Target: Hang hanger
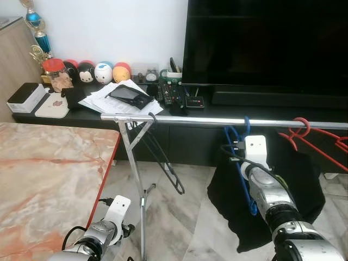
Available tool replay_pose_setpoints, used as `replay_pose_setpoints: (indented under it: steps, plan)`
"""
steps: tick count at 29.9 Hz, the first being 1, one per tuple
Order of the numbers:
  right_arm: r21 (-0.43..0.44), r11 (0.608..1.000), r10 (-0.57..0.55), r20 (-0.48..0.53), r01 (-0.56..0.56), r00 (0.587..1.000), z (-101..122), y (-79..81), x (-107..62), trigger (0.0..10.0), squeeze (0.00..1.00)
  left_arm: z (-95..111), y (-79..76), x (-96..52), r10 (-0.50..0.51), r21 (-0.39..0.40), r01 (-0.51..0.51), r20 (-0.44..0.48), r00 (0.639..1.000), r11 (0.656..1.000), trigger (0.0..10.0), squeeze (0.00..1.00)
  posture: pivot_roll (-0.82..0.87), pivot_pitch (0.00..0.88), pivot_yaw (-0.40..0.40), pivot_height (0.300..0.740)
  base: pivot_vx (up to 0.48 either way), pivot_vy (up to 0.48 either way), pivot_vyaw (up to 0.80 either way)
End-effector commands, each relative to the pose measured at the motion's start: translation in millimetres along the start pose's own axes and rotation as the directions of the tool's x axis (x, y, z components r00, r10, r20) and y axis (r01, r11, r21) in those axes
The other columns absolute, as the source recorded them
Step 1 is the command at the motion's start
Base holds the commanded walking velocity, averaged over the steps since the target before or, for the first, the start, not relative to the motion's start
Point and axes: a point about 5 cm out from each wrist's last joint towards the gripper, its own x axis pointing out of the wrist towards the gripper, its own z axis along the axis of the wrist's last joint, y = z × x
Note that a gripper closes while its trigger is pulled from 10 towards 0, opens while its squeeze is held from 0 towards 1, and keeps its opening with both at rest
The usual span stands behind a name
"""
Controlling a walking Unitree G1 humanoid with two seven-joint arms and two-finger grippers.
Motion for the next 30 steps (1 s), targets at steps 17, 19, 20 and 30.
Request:
replay_pose_setpoints:
  steps: [17,19,20,30]
  plan:
    - [0.074,0.996,0.064,-0.135,-0.054,0.989,-38.4,10.4,-3.2,10.0,0.0,-0.8,2.8,-0.4,0.015,0.021,-0.014,-0.008,1.0,1.0,10.0,0.0,-0.07,0.0,-0.016,0.74,0.0,0.0,0.0]
    - [0.077,0.995,0.071,-0.129,-0.061,0.989,-38.0,10.7,-3.0,10.0,0.0,-0.9,2.8,-0.4,0.015,0.021,-0.015,-0.008,1.0,1.0,10.0,0.0,-0.07,0.0,-0.016,0.74,0.0,0.0,0.0]
    - [0.085,0.994,0.08,-0.117,-0.07,0.99,-36.8,11.3,-2.8,10.0,0.75,-0.9,2.8,-0.4,0.015,0.021,-0.015,-0.007,1.0,1.0,10.0,0.0,-0.07,0.0,-0.016,0.74,0.0,0.0,0.0]
    - [0.098,0.993,0.076,-0.056,-0.07,0.996,-29.9,11.7,-1.7,10.0,1.0,-1.4,2.8,-0.4,0.016,0.021,-0.016,-0.008,1.0,1.0,10.0,0.0,-0.07,0.0,-0.016,0.74,0.0,0.0,0.0]
